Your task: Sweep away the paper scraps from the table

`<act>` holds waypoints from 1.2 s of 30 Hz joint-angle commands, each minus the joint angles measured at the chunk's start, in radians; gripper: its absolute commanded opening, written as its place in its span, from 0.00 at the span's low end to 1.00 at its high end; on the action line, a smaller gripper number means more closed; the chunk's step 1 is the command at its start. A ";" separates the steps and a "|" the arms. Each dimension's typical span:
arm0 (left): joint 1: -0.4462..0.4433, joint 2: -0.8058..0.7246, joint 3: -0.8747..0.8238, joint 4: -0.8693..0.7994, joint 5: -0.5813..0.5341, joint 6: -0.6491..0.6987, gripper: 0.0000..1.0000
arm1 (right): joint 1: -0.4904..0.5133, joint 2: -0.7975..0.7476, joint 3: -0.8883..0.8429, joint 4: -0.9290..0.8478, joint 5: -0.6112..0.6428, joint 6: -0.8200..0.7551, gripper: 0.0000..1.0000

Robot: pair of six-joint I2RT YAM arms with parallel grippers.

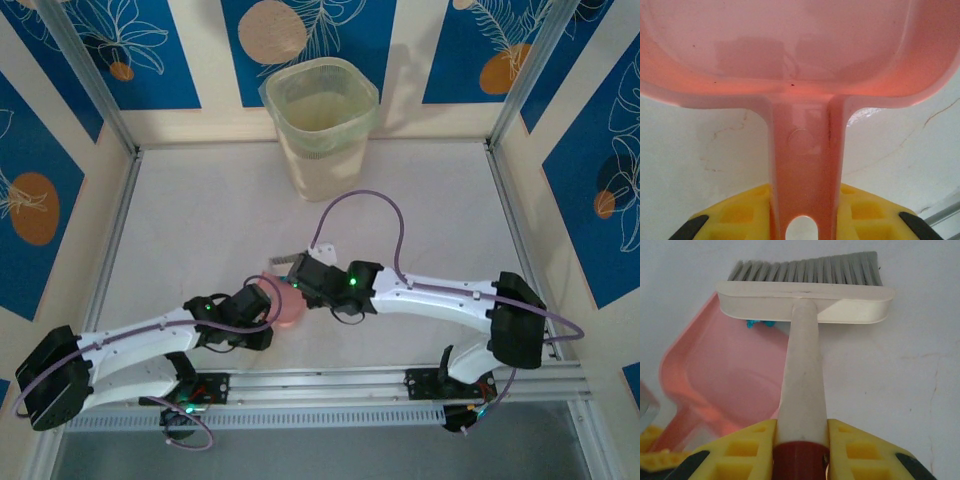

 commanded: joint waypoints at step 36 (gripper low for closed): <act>0.004 0.006 0.027 0.011 -0.066 0.041 0.00 | 0.100 -0.276 -0.078 -0.241 0.067 -0.042 0.00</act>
